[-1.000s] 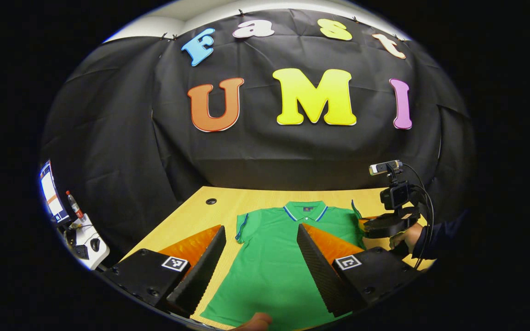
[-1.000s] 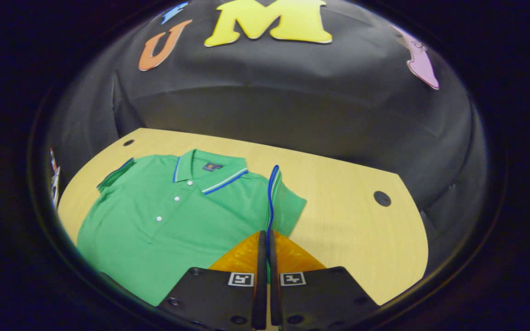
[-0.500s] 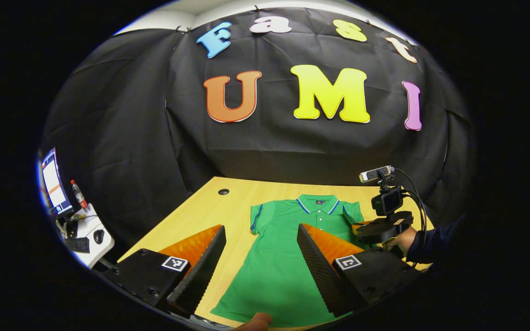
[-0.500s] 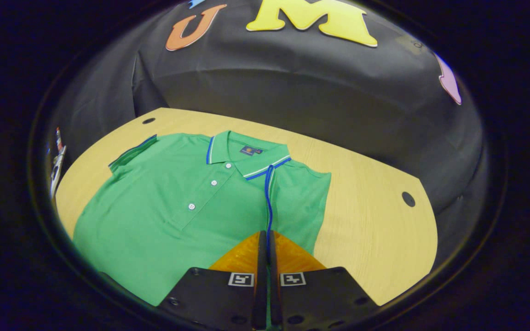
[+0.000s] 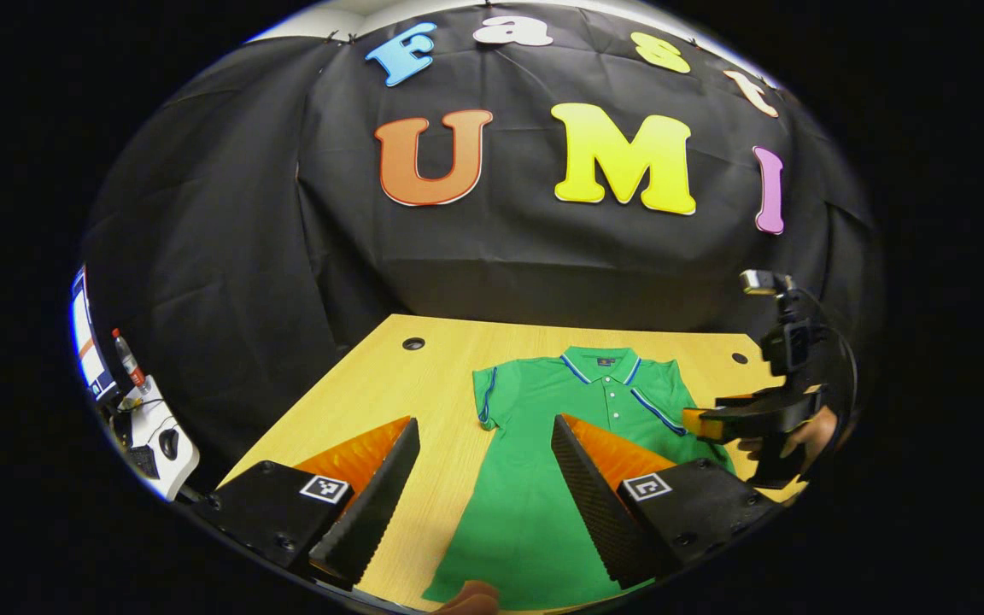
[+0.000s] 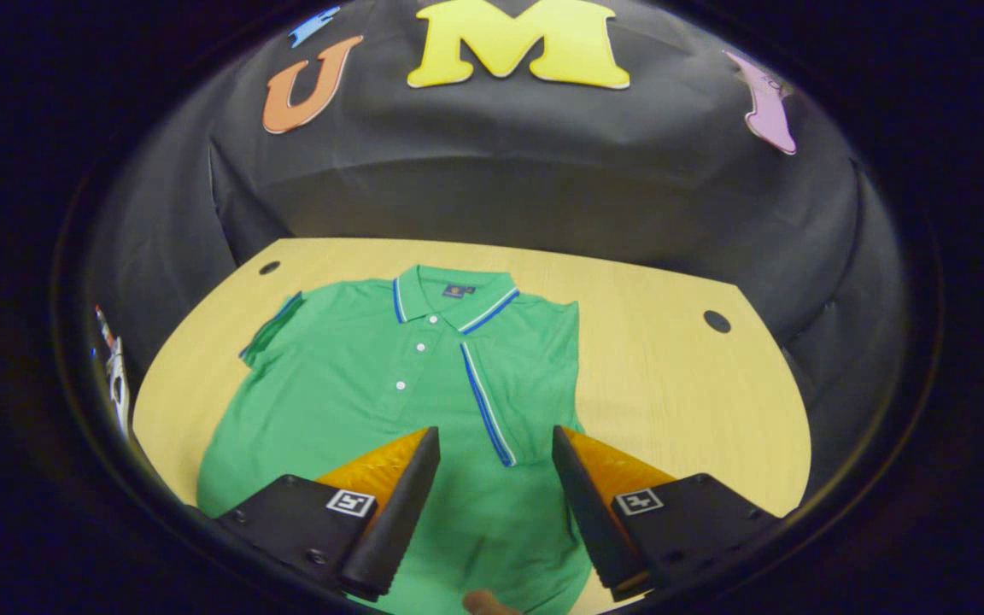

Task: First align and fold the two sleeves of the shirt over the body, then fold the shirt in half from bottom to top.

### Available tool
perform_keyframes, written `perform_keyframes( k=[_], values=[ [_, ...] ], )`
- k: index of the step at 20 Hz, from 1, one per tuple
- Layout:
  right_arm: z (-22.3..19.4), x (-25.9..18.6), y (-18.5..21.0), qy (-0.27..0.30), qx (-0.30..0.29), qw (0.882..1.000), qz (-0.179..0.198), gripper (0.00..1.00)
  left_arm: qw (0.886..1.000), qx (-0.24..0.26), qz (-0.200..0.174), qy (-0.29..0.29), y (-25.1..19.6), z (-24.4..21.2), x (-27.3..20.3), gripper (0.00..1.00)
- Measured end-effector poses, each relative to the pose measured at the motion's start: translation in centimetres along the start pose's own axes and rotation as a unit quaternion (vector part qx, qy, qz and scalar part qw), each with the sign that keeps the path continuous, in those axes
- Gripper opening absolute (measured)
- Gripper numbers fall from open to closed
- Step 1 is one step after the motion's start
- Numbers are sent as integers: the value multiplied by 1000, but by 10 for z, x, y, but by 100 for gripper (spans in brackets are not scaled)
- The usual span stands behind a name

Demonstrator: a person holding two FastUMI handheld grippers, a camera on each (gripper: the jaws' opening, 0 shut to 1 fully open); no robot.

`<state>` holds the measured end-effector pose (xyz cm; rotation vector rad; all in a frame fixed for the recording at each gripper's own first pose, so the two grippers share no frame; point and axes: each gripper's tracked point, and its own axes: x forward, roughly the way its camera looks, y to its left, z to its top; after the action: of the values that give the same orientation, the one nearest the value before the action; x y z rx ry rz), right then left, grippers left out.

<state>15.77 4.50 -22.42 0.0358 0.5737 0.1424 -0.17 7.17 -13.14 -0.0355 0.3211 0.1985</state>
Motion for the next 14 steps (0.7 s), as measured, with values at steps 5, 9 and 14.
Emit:
perform_keyframes(
  k=[5, 9, 14],
  values=[
    [42, -100, 12, -80, 24, 996, -19, 94, 1000, -7, -22, 14, 12, -5, 45, 100],
    [71, -176, 9, -145, 53, 987, -52, 94, 999, 1, -40, 33, 14, -11, 91, 100],
    [81, -259, 1, -199, 55, 973, -105, 97, 996, 7, -47, 69, 14, -27, 162, 100]
  ],
)
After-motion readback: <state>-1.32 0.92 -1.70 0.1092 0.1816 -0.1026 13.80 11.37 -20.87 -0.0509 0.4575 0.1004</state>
